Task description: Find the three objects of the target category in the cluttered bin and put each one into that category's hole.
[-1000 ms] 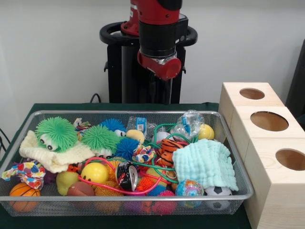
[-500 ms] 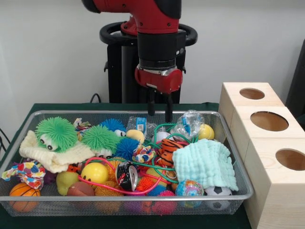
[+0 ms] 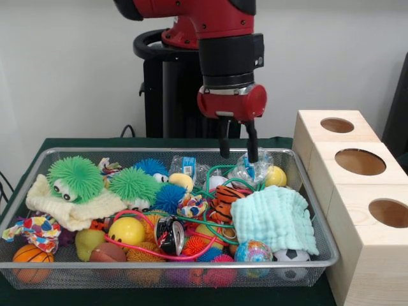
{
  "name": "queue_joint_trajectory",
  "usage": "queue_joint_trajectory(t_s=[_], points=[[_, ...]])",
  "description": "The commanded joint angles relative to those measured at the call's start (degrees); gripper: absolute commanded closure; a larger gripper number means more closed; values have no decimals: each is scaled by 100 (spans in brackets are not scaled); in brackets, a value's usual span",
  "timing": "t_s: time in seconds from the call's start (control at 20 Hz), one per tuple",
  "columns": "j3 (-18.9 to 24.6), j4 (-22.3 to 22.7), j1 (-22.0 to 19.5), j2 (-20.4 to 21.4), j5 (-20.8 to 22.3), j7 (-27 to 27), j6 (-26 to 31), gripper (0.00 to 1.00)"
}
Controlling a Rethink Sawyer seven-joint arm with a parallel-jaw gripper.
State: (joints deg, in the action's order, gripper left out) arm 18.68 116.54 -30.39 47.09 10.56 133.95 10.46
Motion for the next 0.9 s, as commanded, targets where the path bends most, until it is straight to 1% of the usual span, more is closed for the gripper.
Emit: queue_joint_trajectory(t_s=[0.05,0.2,0.45,0.7,0.9], points=[[1027,673,-149,349,118,-39,81,0],[1068,808,-82,369,83,137,25,0],[1012,920,-8,229,115,277,-108,0],[714,965,202,34,244,387,-362,0],[494,983,280,-165,463,289,-565,0]])
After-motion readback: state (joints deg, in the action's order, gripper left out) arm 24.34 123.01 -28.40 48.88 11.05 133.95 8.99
